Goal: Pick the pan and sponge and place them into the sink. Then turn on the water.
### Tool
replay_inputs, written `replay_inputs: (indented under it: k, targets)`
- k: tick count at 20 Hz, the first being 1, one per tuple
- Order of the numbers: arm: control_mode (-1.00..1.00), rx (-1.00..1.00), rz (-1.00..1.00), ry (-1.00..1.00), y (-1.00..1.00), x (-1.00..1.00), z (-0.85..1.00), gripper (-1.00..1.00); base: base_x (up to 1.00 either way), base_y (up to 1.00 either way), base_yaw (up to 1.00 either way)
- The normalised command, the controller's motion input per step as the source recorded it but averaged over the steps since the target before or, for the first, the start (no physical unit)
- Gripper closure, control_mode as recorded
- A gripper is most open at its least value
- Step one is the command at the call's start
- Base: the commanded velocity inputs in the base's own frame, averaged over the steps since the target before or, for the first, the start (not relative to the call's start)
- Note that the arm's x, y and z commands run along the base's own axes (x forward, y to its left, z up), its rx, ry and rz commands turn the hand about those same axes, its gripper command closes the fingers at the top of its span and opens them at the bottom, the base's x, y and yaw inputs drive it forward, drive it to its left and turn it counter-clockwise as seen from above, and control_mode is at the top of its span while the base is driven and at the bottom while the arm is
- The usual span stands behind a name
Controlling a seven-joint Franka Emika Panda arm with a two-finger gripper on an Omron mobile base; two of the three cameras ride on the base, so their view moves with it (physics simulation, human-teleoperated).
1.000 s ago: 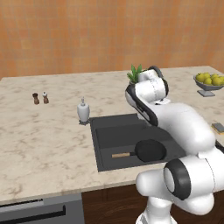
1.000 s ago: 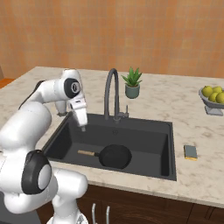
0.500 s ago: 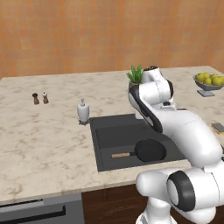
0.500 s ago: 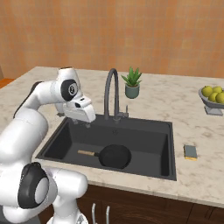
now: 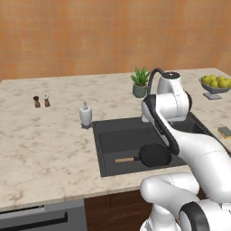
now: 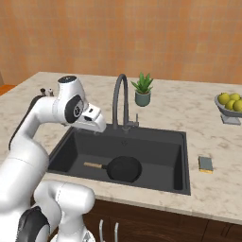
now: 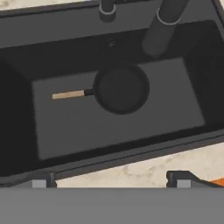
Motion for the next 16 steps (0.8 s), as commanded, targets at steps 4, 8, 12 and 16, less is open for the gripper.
replay_inputs:
  k: [4, 8, 12, 16]
  targets:
    - [-1.0, 0.03, 0.19, -0.03, 0.17, 0.0, 0.0, -1.0, 0.0, 0.0, 0.0]
    - [-1.0, -0.02, 0.08, 0.07, 0.35, 0.01, 0.0, -1.0, 0.0, 0.0, 0.0]
    - [1.0, 0.0, 0.0, 0.0, 0.01, 0.0, 0.0, -1.0, -0.29, -0.02, 0.01]
    - [1.0, 0.0, 0.0, 0.0, 0.0, 0.0, 0.0, -1.0, -1.0, -0.69, 0.06]
